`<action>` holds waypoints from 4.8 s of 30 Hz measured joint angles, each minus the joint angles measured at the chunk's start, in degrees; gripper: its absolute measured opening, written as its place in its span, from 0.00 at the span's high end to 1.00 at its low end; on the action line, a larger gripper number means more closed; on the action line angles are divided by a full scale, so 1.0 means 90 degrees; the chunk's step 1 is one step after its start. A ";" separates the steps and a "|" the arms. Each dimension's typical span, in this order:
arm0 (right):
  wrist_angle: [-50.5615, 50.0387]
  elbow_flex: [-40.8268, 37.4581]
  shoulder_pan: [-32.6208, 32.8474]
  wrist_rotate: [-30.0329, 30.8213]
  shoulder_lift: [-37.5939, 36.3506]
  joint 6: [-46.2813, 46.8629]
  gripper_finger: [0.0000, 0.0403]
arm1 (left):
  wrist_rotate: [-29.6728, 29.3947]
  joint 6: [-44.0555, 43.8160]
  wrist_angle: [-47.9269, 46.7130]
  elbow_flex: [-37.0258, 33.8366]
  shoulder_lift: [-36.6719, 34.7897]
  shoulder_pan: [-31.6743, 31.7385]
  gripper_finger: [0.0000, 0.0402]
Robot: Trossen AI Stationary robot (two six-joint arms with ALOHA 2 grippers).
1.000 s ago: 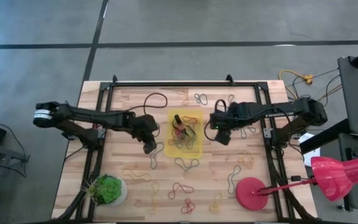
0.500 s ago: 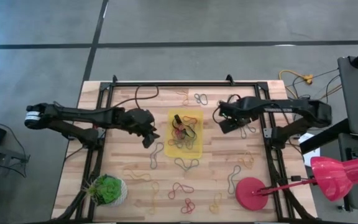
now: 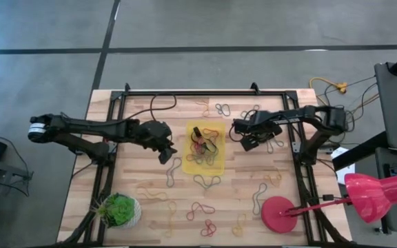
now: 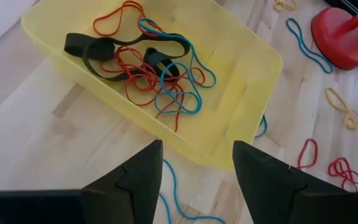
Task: Pick and place rubber bands into bin
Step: Put the black rubber band into the yellow bin, then put the blue rubber band into the yellow bin
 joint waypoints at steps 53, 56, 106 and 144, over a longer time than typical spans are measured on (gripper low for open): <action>-0.1399 0.4025 -0.0405 0.0188 0.0221 -0.4219 0.48 | 0.0017 -0.0366 0.0005 -0.0005 -0.0019 0.0000 0.55; -0.1269 0.3670 -0.1022 0.0439 0.0326 -0.4342 0.49 | 0.0015 -0.0499 0.0005 -0.0005 -0.0021 0.0000 0.55; -0.0979 0.3332 -0.2914 -0.1833 0.2840 -0.6697 0.98 | 0.0000 -0.1513 0.0019 -0.0005 0.0022 0.0029 0.55; 0.1348 0.3854 0.0382 -0.3328 -0.0047 -0.2756 0.94 | 0.0134 -0.1149 0.0005 -0.0005 -0.0024 0.0017 0.55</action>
